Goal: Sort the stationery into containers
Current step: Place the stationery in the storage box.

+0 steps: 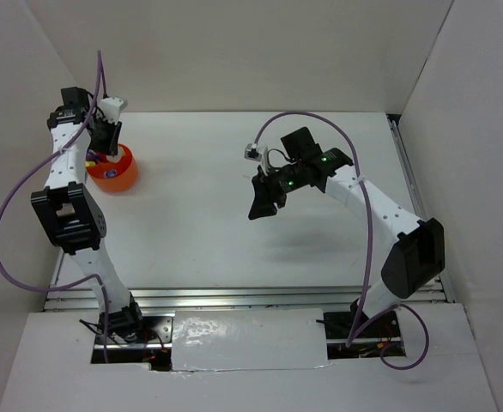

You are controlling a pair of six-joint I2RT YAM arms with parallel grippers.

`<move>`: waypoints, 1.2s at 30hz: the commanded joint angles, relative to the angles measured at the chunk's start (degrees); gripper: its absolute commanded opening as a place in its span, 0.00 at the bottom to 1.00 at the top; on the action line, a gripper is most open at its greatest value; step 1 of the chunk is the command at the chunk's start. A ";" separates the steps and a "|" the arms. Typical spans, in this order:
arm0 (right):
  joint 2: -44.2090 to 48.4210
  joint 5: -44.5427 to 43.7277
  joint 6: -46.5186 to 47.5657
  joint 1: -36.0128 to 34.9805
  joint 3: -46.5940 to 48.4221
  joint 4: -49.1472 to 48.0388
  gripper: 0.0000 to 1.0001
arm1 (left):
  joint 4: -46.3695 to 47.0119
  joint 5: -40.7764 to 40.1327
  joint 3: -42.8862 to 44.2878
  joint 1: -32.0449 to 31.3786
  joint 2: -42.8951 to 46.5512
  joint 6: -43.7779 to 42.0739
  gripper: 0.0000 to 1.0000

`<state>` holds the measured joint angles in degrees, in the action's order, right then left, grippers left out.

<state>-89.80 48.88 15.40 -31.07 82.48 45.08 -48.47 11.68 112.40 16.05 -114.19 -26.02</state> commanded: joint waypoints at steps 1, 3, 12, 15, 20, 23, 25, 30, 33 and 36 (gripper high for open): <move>-0.64 1.56 -0.28 0.92 -0.30 -2.28 0.52 | -1.72 -2.36 2.21 -0.32 -1.12 -2.89 0.14; -0.90 1.83 -0.28 0.92 -0.30 -2.02 0.52 | -1.98 -2.19 1.34 -0.32 -1.30 -3.51 0.14; -2.13 2.44 -0.37 1.10 0.67 -1.49 0.52 | -0.84 -1.66 -2.01 -0.15 -0.42 -3.25 0.17; -2.13 2.18 -0.54 1.10 0.67 -1.57 0.52 | -0.58 -1.58 -2.10 -0.14 -0.94 -2.54 0.19; -2.05 2.01 -0.37 1.10 0.40 -1.31 0.51 | -0.05 -1.58 -2.27 -0.32 -1.03 -1.67 0.19; -2.40 2.09 -0.28 1.10 0.66 -1.05 0.51 | 0.30 -1.14 -2.27 -0.50 -0.51 -1.31 0.19; -2.84 2.18 -0.11 1.19 0.84 -0.96 0.51 | 0.48 -1.31 -2.71 -0.67 -0.33 -1.57 0.21; -3.19 2.09 0.16 1.10 1.55 -0.34 0.51 | 0.22 -2.28 -3.24 -0.76 -0.59 -2.54 0.26; -3.19 2.01 0.33 1.19 1.55 -0.17 0.51 | -0.22 -2.10 -3.85 -0.85 -0.42 -4.21 0.32; -3.28 2.09 0.33 1.27 1.55 -0.08 0.51 | 0.39 -2.80 -4.38 -0.76 0.02 -4.30 0.41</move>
<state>-93.01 50.13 15.05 -30.22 82.48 45.15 -48.88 9.26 108.53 15.44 -114.78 -28.82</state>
